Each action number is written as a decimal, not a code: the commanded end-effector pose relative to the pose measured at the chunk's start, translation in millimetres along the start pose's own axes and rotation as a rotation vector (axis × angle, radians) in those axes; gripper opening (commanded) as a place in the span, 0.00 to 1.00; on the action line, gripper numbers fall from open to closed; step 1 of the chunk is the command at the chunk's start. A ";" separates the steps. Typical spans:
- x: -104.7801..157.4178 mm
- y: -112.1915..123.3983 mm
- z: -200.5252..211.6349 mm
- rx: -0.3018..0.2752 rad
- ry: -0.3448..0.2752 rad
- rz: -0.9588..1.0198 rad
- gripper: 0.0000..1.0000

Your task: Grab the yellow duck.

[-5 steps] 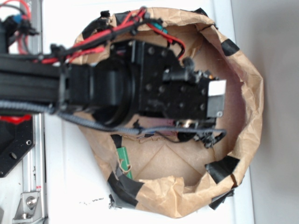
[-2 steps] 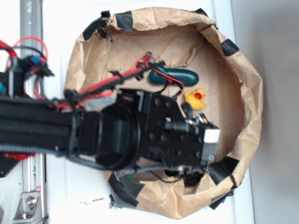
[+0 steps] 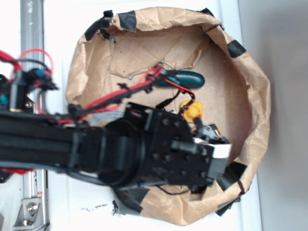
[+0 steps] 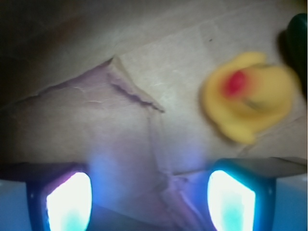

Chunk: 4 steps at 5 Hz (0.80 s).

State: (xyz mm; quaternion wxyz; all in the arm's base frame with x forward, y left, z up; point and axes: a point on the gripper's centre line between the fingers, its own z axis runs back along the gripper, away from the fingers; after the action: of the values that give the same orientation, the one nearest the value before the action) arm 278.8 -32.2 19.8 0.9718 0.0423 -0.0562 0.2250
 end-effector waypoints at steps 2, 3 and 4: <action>26.4 31.0 7.8 -0.056 -0.048 0.072 1.00; 38.1 9.7 -6.6 -0.129 -0.042 0.010 1.00; 43.9 2.6 -16.1 -0.148 -0.030 0.004 1.00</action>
State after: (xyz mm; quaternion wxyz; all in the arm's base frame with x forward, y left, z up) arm 318.1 -18.5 16.2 0.9717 -0.0271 -0.0855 0.2186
